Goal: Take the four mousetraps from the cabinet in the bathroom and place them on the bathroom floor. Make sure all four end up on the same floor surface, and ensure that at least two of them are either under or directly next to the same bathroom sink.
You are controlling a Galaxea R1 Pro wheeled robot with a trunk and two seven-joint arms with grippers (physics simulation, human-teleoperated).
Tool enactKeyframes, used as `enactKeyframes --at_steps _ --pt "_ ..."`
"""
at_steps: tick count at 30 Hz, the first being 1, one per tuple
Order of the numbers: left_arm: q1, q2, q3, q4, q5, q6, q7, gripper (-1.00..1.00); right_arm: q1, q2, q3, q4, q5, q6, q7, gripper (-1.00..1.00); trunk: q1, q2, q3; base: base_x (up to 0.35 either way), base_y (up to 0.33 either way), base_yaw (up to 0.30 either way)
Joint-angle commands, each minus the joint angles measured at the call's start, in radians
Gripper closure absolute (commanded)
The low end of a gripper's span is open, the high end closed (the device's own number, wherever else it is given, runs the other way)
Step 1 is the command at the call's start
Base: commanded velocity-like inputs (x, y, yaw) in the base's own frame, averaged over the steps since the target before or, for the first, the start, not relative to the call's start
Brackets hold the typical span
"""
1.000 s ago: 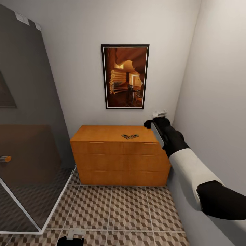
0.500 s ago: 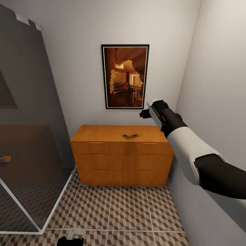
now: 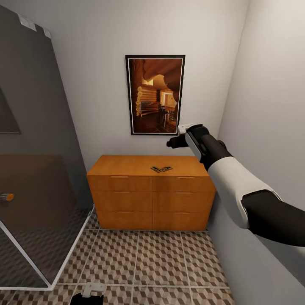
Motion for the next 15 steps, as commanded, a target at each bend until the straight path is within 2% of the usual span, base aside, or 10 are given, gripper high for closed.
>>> enactKeyframes --at_steps 1,7,11,13,15 --pt "-0.001 -0.001 -0.008 0.003 0.007 -0.005 0.000 -1.00 -0.001 -0.002 0.007 -0.001 -0.007 0.004 0.006 -1.00 0.001 -0.002 -0.002 0.000 0.000 0.000" --pt "-0.001 0.000 -0.008 0.003 0.007 -0.005 0.000 -1.00 -0.001 -0.008 0.036 -0.001 -0.006 0.004 0.082 -1.00 0.001 -0.002 -0.002 0.000 0.000 0.000" --pt "-0.001 0.001 -0.009 0.003 0.007 -0.005 0.000 -1.00 0.000 -0.012 0.076 0.001 -0.006 0.002 0.144 -1.00 0.001 -0.002 -0.002 0.000 0.000 0.000" --pt "-0.001 0.001 -0.009 0.003 0.007 -0.005 0.000 -1.00 0.000 -0.012 0.084 0.001 -0.006 0.002 0.158 -1.00 0.001 -0.002 -0.002 0.000 0.000 0.000" --pt "-0.001 0.002 -0.008 0.003 0.007 -0.005 0.000 -1.00 0.000 -0.013 0.103 0.001 -0.006 0.002 0.211 -1.00 0.001 -0.002 -0.002 0.000 0.000 0.000"
